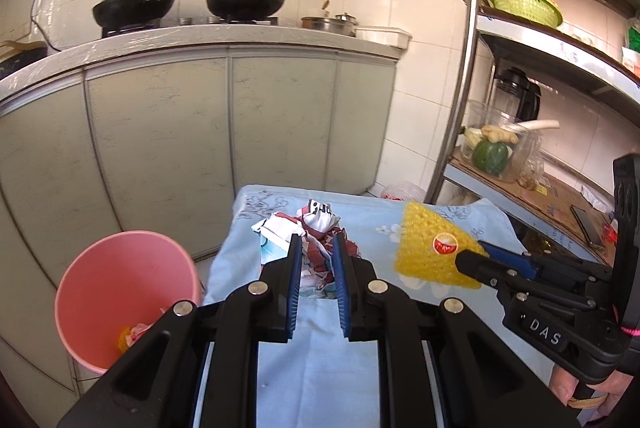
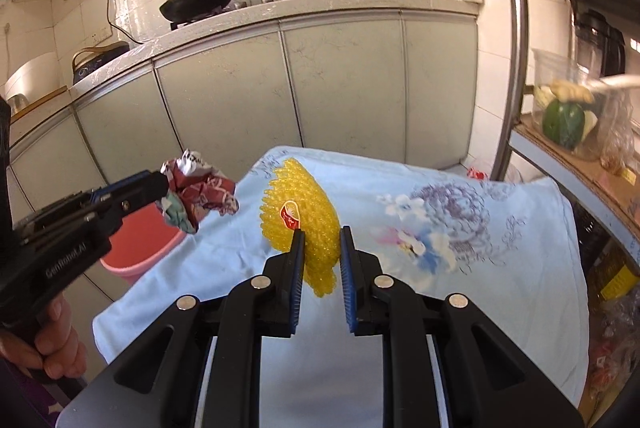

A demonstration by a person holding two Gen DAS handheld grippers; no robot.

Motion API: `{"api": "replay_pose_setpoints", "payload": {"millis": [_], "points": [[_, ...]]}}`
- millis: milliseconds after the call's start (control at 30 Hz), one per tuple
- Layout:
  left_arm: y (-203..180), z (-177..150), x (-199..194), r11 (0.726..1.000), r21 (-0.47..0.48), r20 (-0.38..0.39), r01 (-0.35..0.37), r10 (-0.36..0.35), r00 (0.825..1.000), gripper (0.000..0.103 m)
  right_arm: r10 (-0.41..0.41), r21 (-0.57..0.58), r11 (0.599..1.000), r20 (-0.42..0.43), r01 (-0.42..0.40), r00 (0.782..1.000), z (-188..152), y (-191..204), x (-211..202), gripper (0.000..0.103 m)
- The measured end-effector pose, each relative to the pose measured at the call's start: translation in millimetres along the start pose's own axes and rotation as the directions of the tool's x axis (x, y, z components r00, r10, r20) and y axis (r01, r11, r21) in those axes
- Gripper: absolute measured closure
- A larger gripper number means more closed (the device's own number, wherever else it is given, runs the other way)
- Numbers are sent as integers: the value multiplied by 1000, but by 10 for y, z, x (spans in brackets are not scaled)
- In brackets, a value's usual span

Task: Collect trash
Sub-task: 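Carry the wrapper and yellow net over the pink bin with both grippers, then open both grippers over the pink bin to drop the wrapper and net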

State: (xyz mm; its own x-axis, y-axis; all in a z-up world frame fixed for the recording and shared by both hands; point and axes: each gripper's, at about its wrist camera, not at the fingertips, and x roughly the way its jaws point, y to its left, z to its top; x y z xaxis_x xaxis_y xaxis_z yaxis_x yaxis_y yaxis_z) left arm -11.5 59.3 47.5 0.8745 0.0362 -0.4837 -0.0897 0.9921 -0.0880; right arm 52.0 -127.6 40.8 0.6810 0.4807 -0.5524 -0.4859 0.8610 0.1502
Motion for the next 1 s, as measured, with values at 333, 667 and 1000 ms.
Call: {"api": "replay_pose_setpoints", "payload": {"millis": [333, 667, 1000], "points": [[689, 10, -220, 986, -104, 40, -131, 136, 990, 88, 104, -106, 989, 7, -103, 995, 329, 747, 310, 86], [1471, -80, -311, 944, -218, 28, -248, 260, 965, 88, 185, -197, 962, -48, -191, 982, 404, 1464, 685, 86], [1989, -325, -3, 910, -270, -75, -314, 306, 949, 88, 199, -268, 934, -166, -238, 966, 313, 1986, 1255, 86]]}}
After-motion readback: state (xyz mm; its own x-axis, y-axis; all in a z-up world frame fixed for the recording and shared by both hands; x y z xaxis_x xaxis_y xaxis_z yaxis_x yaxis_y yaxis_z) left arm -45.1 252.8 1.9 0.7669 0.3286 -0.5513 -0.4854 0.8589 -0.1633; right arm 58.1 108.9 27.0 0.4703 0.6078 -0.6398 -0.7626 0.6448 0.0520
